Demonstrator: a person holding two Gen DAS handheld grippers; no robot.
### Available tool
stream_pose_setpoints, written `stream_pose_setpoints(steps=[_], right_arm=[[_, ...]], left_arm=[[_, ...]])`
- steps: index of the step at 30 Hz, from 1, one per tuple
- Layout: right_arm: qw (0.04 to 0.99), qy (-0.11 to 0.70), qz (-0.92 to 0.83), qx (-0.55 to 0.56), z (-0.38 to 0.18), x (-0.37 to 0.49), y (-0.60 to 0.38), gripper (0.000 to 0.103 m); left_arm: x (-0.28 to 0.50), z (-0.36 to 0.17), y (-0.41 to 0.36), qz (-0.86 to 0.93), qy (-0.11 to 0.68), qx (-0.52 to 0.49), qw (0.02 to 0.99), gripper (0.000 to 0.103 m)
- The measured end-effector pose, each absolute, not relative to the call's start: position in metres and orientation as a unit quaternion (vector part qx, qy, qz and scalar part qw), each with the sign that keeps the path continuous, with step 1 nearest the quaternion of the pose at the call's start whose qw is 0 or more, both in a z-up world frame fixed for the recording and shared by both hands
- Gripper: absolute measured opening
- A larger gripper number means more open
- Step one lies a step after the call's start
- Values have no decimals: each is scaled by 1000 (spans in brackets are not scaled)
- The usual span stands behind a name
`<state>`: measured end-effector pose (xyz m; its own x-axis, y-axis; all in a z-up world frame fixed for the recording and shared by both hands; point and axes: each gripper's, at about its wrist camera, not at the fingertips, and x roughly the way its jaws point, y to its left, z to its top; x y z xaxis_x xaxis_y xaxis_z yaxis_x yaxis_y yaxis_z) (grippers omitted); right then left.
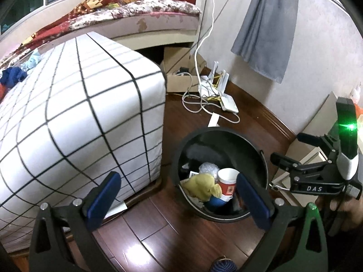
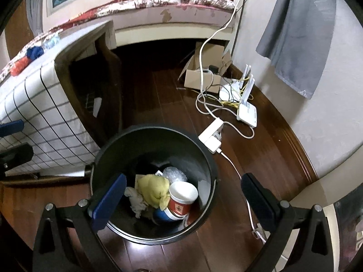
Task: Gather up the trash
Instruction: 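Move both tools back from the bin toward the table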
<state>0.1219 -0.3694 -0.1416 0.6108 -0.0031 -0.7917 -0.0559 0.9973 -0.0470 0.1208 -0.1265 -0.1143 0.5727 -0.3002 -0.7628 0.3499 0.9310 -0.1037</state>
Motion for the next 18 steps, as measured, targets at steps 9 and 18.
stream_pose_setpoints(steps=[9, 18], right_arm=[[910, 413, 12, -22, -126, 116, -361, 102], [918, 393, 35, -31, -107, 110, -333, 102]], left_arm=[[114, -97, -113, -175, 403, 19, 898, 102], [111, -88, -91, -159, 392, 8, 906, 102]])
